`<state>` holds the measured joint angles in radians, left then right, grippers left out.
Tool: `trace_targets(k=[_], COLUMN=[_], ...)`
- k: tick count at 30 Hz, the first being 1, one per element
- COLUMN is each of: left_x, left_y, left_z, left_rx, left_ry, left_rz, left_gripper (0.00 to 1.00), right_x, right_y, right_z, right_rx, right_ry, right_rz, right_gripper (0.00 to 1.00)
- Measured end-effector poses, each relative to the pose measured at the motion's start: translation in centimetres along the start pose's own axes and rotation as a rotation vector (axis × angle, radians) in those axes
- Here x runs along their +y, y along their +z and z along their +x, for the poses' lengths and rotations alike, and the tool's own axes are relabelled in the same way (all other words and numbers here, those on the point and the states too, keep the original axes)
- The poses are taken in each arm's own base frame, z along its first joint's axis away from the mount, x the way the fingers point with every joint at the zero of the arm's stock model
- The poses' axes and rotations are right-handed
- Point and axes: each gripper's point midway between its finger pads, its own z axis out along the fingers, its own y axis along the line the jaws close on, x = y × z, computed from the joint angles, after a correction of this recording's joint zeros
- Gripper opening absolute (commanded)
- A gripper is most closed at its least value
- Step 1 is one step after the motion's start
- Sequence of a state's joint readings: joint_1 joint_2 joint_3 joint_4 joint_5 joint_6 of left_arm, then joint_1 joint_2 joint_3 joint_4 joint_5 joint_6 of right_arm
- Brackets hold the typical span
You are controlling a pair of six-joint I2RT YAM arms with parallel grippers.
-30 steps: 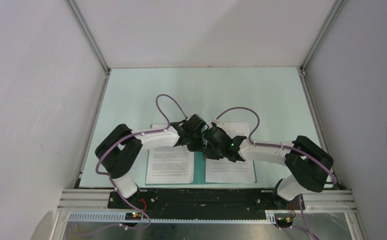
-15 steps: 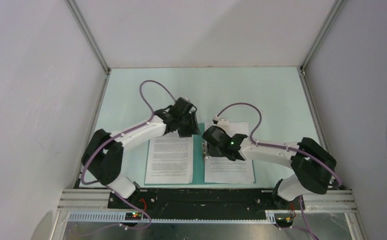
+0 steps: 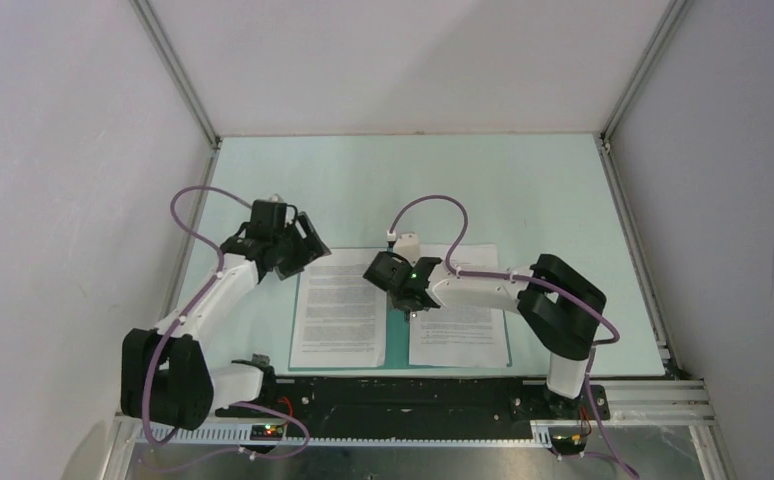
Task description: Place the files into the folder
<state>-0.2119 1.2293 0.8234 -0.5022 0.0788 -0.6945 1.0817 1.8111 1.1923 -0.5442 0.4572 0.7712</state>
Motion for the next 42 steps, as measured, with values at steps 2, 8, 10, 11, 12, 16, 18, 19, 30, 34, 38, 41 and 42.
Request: trace_targets(k=[2, 8, 10, 11, 12, 16, 18, 19, 30, 34, 38, 41, 42], left_x=[1.3, 4.3, 4.8, 4.9, 5.1, 5.4, 5.5, 5.5, 5.8, 6.1, 6.2, 6.1, 6.0], left_y=[0.0, 0.0, 0.0, 0.0, 0.0, 0.0, 0.0, 0.0, 0.6, 1.4, 1.8, 1.8, 1.8], left_z=[-0.1, -0.7, -0.8, -0.9, -0.8, -0.9, -0.9, -0.8, 0.4, 2.0, 3.0, 3.2, 3.3], left_rx=[0.002, -0.008, -0.011, -0.011, -0.010, -0.013, -0.011, -0.010, 0.053, 0.130, 0.181, 0.193, 0.195], left_ry=[-0.016, -0.055, -0.060, -0.058, -0.059, -0.055, -0.050, -0.049, -0.040, -0.045, -0.045, -0.041, -0.040], left_rz=[-0.020, -0.077, -0.086, -0.089, -0.093, -0.103, -0.106, -0.107, -0.103, -0.095, -0.089, -0.079, -0.076], left_gripper=[0.79, 0.80, 0.80, 0.81, 0.81, 0.95, 0.99, 0.99, 1.00, 1.00, 1.00, 1.00, 1.00], right_x=[-0.3, -0.3, -0.3, -0.3, -0.4, -0.7, -0.8, -0.5, -1.8, -2.2, -3.4, -4.7, -4.9], right_y=[0.5, 1.6, 1.9, 1.9, 1.9, 2.0, 1.9, 1.8, 2.6, 2.6, 2.5, 2.1, 1.8], right_z=[0.3, 0.6, 0.5, 0.5, 0.5, 0.4, 0.1, -0.2, -0.5, -0.7, -1.1, -0.9, -0.8], right_rx=[0.015, 0.040, 0.043, 0.045, 0.048, 0.063, 0.060, 0.053, 0.095, 0.110, 0.117, 0.129, 0.137], right_ry=[-0.013, -0.035, -0.035, -0.037, -0.038, -0.039, -0.044, -0.034, 0.132, 0.194, 0.218, 0.219, 0.215], right_rz=[0.018, 0.046, 0.050, 0.051, 0.055, 0.056, 0.050, 0.024, -0.207, -0.300, -0.334, -0.332, -0.335], right_gripper=[0.50, 0.45, 0.40, 0.36, 0.34, 0.15, 0.09, 0.06, 0.00, 0.00, 0.00, 0.00, 0.00])
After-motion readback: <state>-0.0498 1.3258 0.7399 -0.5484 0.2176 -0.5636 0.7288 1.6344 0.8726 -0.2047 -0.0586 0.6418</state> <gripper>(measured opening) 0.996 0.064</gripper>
